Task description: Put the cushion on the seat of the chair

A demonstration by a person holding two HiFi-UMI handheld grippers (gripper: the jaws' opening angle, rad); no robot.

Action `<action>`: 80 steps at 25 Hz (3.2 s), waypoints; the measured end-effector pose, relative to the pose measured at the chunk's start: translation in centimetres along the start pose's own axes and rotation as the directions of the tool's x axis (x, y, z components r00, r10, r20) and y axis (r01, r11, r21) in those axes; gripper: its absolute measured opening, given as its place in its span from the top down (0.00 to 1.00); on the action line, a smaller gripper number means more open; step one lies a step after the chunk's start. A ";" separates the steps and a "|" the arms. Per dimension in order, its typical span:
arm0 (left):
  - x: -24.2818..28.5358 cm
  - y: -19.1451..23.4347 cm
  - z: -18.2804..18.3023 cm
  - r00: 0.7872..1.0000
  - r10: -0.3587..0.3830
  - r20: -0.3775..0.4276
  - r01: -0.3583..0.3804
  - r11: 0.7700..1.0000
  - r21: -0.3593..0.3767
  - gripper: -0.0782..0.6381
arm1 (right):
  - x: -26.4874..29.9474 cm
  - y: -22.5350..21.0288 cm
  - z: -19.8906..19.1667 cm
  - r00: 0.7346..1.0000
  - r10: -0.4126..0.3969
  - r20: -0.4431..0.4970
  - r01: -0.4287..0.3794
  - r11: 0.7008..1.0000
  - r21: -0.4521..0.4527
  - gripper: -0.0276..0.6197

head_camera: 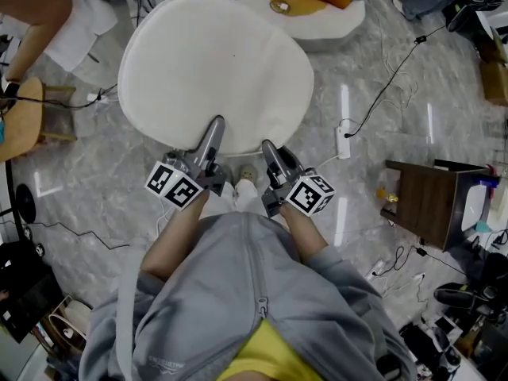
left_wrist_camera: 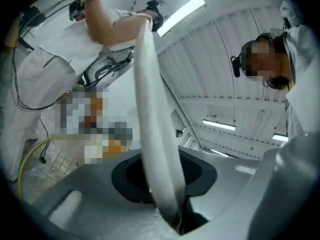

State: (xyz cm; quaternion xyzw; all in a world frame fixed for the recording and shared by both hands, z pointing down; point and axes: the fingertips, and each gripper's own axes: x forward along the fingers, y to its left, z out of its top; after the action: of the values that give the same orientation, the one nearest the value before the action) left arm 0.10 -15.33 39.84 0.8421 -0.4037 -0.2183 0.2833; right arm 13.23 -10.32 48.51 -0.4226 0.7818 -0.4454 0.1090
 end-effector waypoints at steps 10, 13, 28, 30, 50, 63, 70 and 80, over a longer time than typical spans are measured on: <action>-2.5 3.5 -2.1 0.986 0.120 -0.117 -0.116 0.992 0.040 0.64 | -1.5 -0.9 1.5 0.998 -0.052 -0.036 0.042 0.971 -0.235 0.90; -3.3 4.3 -3.3 0.983 0.116 -0.140 -0.111 0.993 0.038 0.64 | -1.6 -0.9 1.6 0.997 -0.054 -0.052 0.036 0.954 -0.298 0.90; -5.8 5.9 -5.9 0.968 0.101 -0.229 -0.108 0.994 -0.016 0.59 | -2.4 -1.8 3.6 0.994 -0.090 -0.067 0.051 0.896 -0.441 0.91; -6.1 5.9 -6.2 0.967 0.091 -0.238 -0.099 0.995 -0.025 0.59 | -2.4 -2.0 3.7 0.993 -0.096 -0.068 0.055 0.892 -0.448 0.91; -6.5 13.6 -15.2 0.892 0.159 -0.422 -0.192 0.981 -0.037 0.68 | 0.4 -13.1 -2.0 0.928 -0.310 -0.207 0.198 0.880 -0.431 0.91; -6.6 19.5 -21.0 0.861 0.211 -0.462 -0.262 0.964 -0.048 0.69 | 3.7 -20.2 -5.7 0.877 -0.395 -0.272 0.247 0.858 -0.450 0.91; -6.3 22.0 -22.9 0.848 0.223 -0.481 -0.282 0.958 -0.054 0.68 | 5.0 -22.8 -7.0 0.857 -0.434 -0.280 0.285 0.849 -0.444 0.90; -7.3 25.2 -25.9 0.792 0.264 -0.551 -0.350 0.935 -0.055 0.68 | 6.4 -25.8 -9.9 0.793 -0.505 -0.342 0.325 0.824 -0.464 0.90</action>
State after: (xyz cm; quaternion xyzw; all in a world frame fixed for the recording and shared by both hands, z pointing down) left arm -2.74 -14.59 76.58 0.7675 -0.4223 0.0436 0.4803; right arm 18.37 -15.48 75.91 -0.4846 0.7416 -0.3828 -0.2619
